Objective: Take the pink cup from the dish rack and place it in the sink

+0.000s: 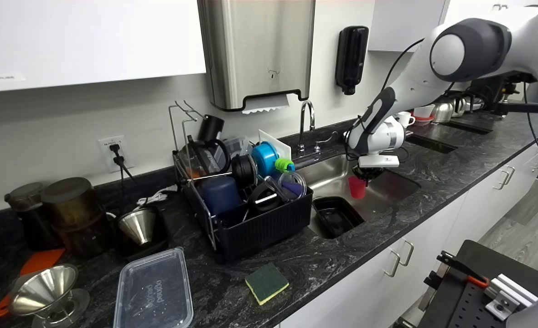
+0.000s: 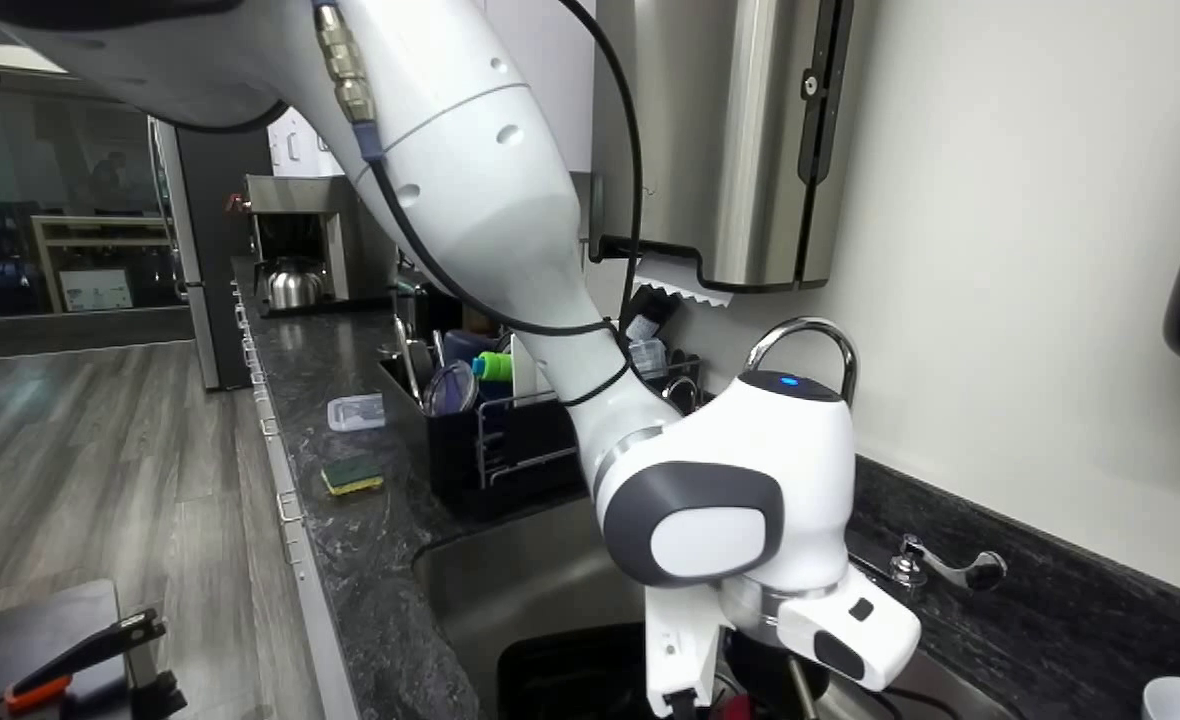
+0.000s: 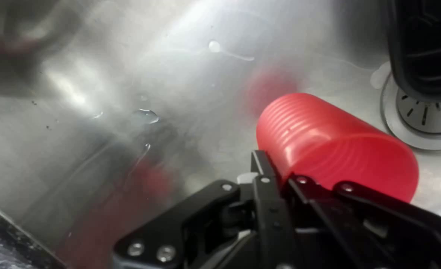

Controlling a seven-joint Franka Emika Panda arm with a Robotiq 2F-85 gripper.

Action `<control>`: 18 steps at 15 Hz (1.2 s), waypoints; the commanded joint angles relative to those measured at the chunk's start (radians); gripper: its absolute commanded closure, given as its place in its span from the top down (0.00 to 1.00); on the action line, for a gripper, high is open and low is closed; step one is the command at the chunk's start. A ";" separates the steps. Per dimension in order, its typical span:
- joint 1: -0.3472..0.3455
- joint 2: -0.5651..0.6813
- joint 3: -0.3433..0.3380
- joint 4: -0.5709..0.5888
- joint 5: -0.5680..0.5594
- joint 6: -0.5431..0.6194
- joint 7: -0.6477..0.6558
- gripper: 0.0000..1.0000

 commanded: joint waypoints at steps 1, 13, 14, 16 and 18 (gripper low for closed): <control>-0.040 0.071 0.038 0.104 0.038 -0.020 -0.044 0.01; -0.077 0.107 0.079 0.168 0.045 -0.010 -0.099 0.12; -0.077 0.103 0.080 0.163 0.045 -0.009 -0.107 0.30; -0.079 0.099 0.083 0.156 0.044 -0.005 -0.121 0.43; -0.079 0.095 0.084 0.153 0.044 -0.005 -0.132 0.57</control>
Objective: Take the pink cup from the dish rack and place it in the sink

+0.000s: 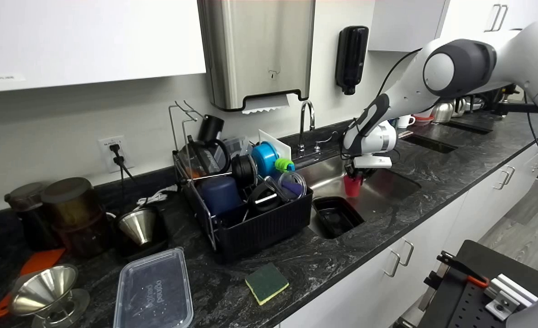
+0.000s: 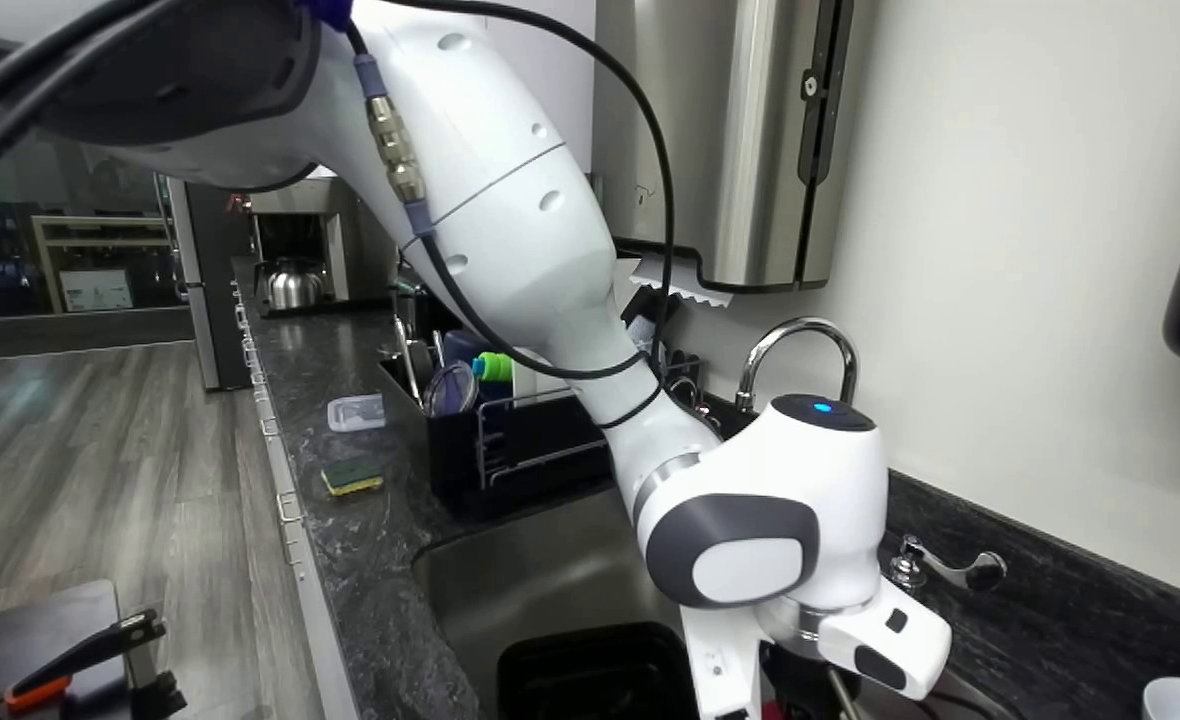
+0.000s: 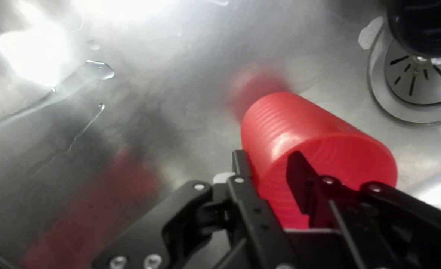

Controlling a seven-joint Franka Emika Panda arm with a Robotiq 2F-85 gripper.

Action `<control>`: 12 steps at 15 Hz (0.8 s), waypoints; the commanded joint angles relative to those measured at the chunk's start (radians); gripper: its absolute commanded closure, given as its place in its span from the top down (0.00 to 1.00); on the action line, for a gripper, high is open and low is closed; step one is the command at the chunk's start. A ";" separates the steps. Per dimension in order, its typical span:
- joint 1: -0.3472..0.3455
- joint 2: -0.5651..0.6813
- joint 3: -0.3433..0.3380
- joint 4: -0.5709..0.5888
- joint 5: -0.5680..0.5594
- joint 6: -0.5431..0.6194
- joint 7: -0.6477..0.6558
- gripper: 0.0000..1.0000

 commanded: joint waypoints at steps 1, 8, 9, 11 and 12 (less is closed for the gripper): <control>-0.024 -0.017 0.026 -0.013 0.023 -0.005 -0.058 0.64; -0.024 -0.026 0.026 -0.022 0.023 -0.004 -0.074 1.00; -0.024 -0.026 0.026 -0.022 0.022 -0.004 -0.074 1.00; -0.024 -0.025 0.025 -0.020 0.021 -0.006 -0.075 1.00; -0.024 -0.026 0.024 -0.021 0.021 -0.007 -0.075 1.00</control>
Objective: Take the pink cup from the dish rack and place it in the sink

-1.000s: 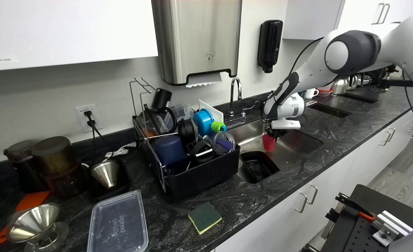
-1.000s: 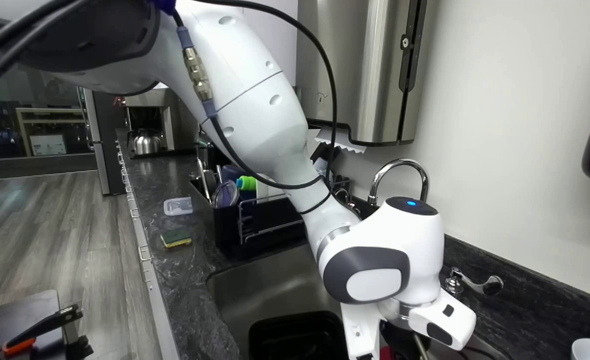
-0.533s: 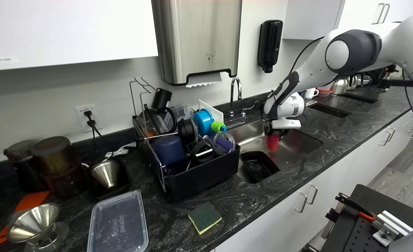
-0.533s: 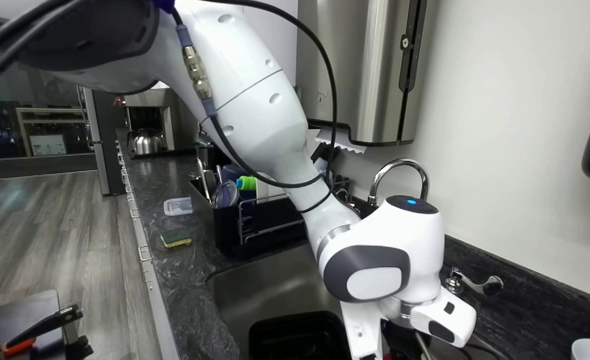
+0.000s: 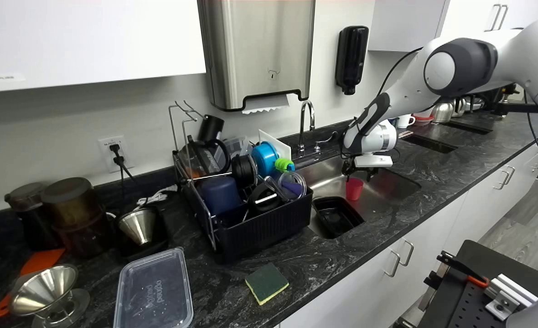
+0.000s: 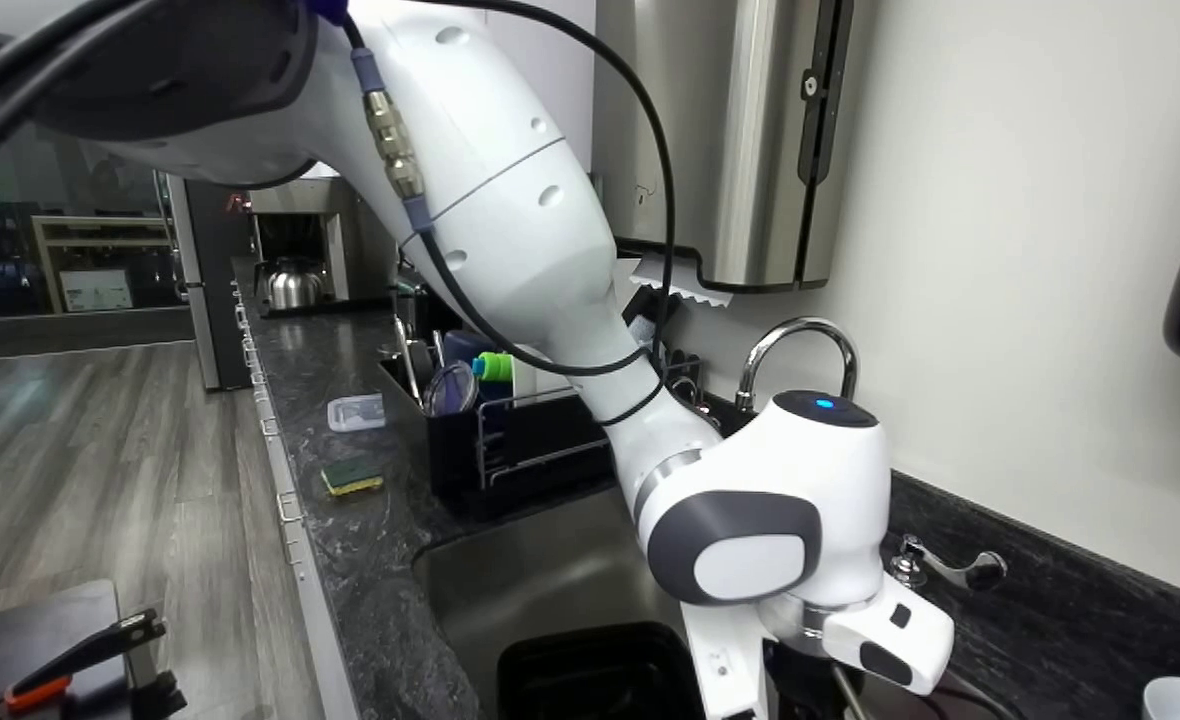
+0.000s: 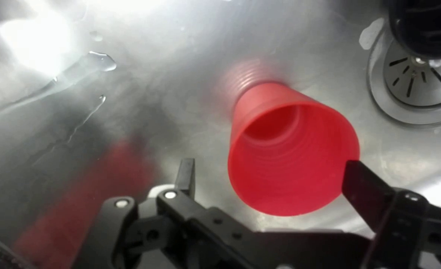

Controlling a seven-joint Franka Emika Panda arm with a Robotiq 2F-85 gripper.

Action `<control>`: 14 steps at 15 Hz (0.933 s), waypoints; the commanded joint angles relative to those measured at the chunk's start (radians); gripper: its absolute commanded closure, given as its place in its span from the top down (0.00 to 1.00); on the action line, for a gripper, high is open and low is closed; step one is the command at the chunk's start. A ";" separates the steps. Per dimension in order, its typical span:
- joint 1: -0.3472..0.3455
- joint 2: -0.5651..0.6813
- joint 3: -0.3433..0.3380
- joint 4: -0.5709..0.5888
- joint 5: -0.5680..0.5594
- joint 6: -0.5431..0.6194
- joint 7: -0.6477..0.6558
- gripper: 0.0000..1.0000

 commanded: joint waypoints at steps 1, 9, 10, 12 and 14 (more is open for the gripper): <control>-0.017 -0.023 0.019 -0.021 0.020 -0.010 -0.038 1.00; 0.065 -0.204 -0.085 -0.108 -0.054 -0.246 0.011 1.00; 0.076 -0.241 -0.097 -0.133 -0.073 -0.281 0.010 1.00; 0.103 -0.313 -0.118 -0.197 -0.120 -0.327 0.010 1.00; 0.129 -0.386 -0.137 -0.273 -0.174 -0.349 0.015 1.00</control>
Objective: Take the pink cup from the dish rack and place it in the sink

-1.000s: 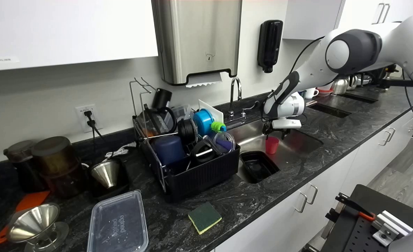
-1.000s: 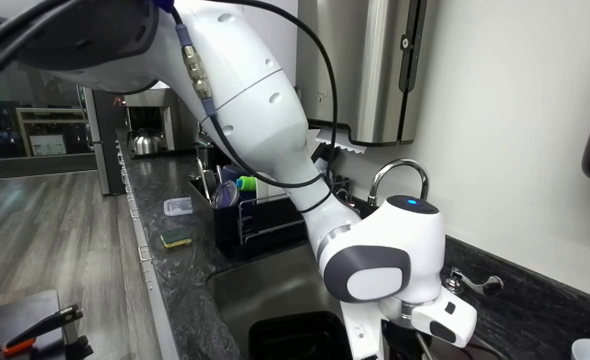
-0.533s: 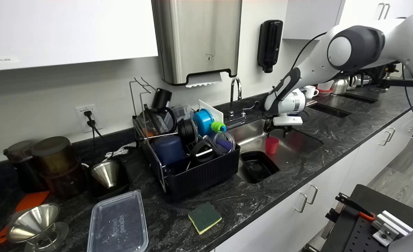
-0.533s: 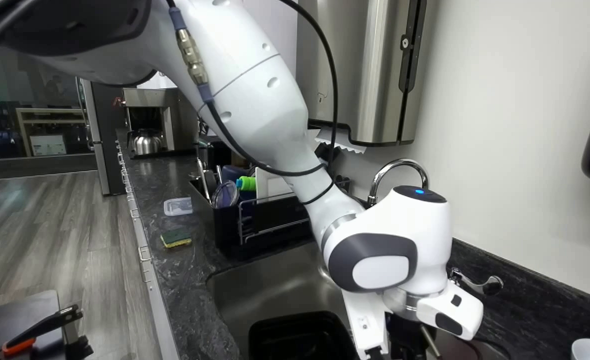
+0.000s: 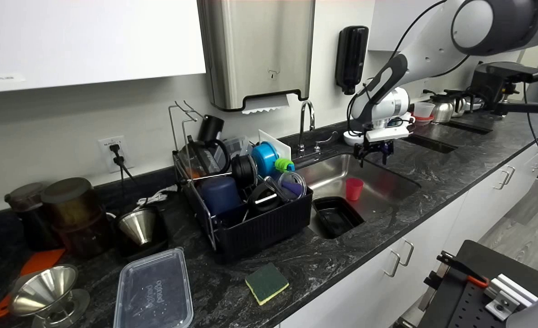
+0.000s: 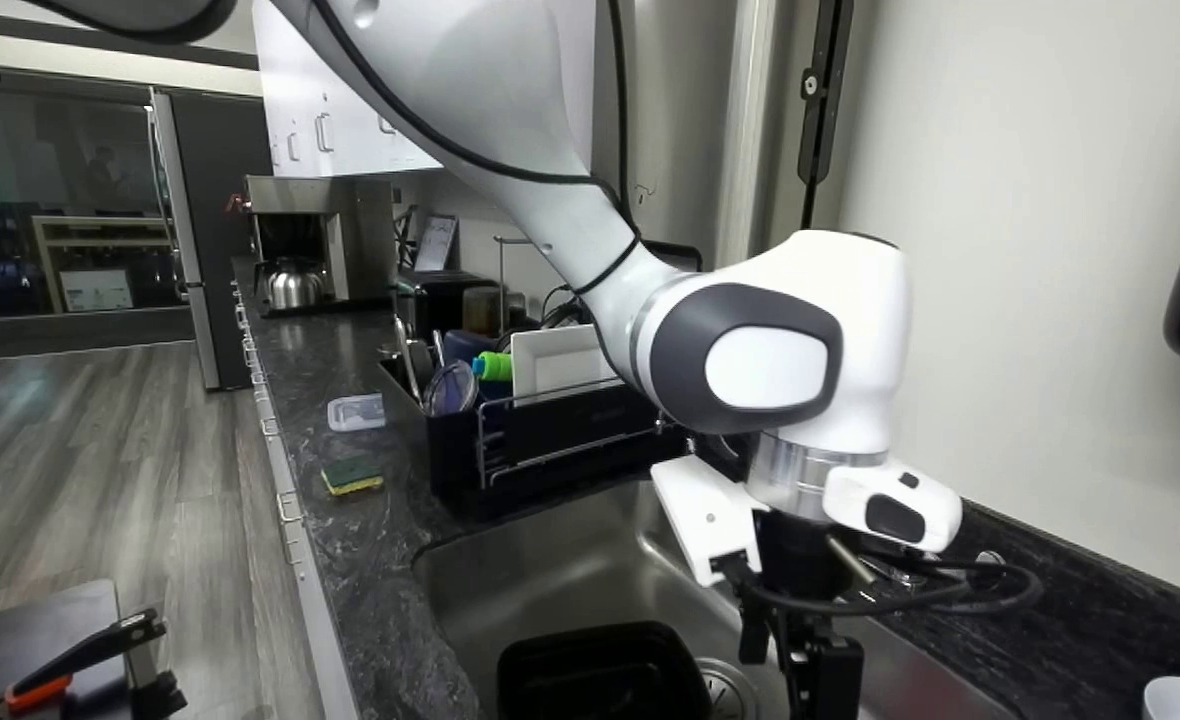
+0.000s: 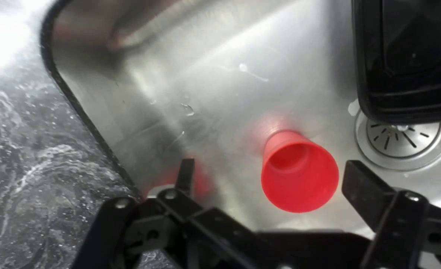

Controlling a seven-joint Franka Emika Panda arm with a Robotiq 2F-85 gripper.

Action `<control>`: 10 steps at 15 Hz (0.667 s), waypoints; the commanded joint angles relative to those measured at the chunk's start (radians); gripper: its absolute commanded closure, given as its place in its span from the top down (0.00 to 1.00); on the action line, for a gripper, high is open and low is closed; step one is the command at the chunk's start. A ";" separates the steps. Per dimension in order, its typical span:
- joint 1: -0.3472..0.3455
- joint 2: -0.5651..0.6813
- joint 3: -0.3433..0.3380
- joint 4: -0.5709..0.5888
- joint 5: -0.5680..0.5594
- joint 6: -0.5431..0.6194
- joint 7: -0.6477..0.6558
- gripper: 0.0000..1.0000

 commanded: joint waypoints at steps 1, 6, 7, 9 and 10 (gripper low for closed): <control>0.058 -0.139 -0.044 -0.169 -0.095 -0.021 0.014 1.00; 0.110 -0.342 -0.077 -0.419 -0.249 -0.018 0.049 1.00; 0.111 -0.378 -0.075 -0.460 -0.266 -0.015 0.052 1.00; 0.109 -0.453 -0.062 -0.544 -0.278 -0.009 0.044 1.00; 0.107 -0.488 -0.054 -0.583 -0.270 -0.007 0.032 1.00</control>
